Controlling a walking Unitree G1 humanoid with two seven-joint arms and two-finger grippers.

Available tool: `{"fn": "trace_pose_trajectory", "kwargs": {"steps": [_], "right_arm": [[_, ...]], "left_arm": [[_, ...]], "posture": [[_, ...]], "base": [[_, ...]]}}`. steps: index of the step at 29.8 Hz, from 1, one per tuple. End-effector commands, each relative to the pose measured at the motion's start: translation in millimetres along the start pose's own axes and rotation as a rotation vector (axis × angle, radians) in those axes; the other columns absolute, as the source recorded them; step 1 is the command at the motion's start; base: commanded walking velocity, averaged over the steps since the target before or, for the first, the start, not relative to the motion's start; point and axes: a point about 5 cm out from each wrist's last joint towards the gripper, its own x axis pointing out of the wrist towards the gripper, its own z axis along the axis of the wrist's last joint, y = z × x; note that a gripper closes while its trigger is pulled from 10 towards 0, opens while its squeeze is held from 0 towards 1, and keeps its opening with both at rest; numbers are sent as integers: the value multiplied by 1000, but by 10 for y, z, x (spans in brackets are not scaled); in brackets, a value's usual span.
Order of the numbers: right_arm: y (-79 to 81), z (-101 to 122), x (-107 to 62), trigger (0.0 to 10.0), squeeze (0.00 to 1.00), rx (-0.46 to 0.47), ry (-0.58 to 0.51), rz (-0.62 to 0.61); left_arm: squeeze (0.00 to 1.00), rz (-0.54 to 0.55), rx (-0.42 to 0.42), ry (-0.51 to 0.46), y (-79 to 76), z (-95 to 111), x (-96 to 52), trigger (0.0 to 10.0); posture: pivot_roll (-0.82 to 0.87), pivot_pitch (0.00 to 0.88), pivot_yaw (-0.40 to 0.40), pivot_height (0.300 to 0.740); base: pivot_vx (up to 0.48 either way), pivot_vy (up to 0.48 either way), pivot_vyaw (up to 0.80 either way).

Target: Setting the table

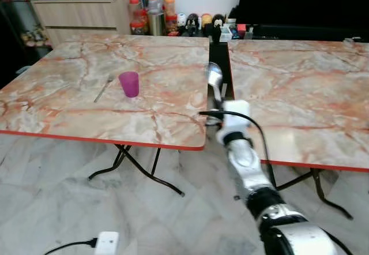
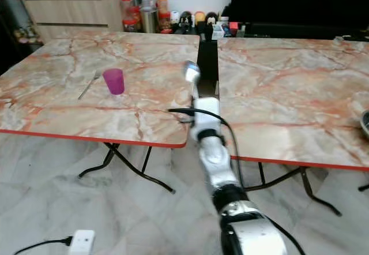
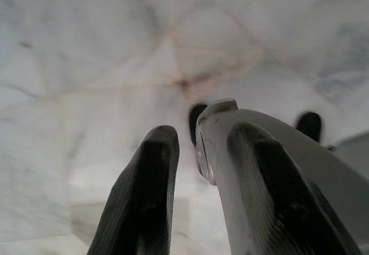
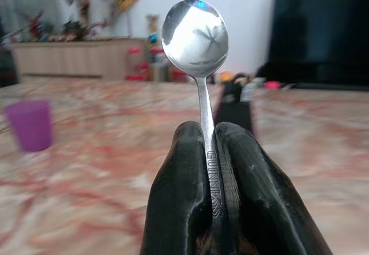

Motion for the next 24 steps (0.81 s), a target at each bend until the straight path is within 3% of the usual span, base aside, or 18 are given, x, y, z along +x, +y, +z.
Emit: {"fn": "trace_pose_trajectory", "kwargs": {"steps": [1, 6, 12, 24], "right_arm": [[105, 63, 37, 10000, 0, 2, -13, 17], [85, 25, 26, 10000, 0, -3, 9, 3], [87, 46, 35, 10000, 0, 13, -1, 5], [103, 47, 39, 10000, 0, 13, 3, 7]], "left_arm": [[0, 22, 15, 7, 86, -5, -7, 10000], [0, 23, 18, 10, 87, -14, -8, 10000], [0, 26, 20, 6, 114, 5, -7, 10000], [0, 16, 40, 3, 84, 29, 0, 10000]], "posture": [[35, 0, -4, 740], [33, 0, -2, 740], [29, 0, -1, 740], [24, 0, 1, 740]], "base": [[0, -277, 519], [152, -275, 510], [341, -80, 0], [370, -269, 0]]}}
